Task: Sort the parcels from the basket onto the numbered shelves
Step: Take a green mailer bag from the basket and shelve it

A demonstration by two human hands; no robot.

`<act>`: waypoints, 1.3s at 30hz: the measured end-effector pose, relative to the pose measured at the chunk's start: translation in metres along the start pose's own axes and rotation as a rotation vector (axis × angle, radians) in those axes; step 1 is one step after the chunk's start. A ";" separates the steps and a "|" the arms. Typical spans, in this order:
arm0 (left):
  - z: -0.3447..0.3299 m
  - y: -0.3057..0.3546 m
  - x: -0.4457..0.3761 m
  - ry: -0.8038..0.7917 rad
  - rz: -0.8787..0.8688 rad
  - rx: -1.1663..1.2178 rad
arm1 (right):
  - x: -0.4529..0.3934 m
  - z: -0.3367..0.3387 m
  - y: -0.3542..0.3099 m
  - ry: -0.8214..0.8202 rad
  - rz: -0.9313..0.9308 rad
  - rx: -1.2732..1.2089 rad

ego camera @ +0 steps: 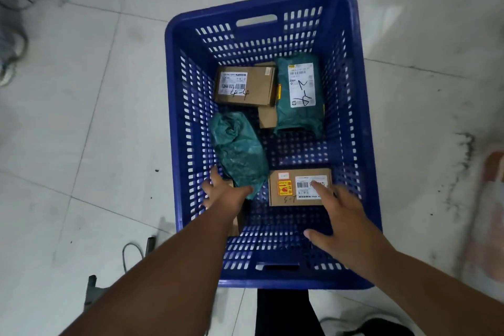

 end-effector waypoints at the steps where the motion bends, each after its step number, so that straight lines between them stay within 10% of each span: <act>1: -0.003 0.001 -0.007 0.012 0.018 -0.015 | -0.003 -0.001 0.005 0.009 -0.001 -0.003; 13: -0.011 0.019 -0.067 0.230 -0.018 0.031 | -0.028 -0.023 0.020 0.024 0.050 0.002; 22: -0.027 0.063 -0.083 0.032 -0.159 0.305 | -0.014 -0.014 0.019 0.010 0.028 -0.021; 39: 0.003 0.150 0.231 -0.298 -0.276 0.584 | 0.168 0.117 -0.055 0.137 -0.142 -0.145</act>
Point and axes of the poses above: each hand's wrist, its own x-axis away from the middle knuckle, its own z-axis out of the back of the hand, y = z × x, the point moved 8 cm from there along -x, towards the middle knuckle, and after that the axes turned 10 degrees about -y, right-handed, at the moved point
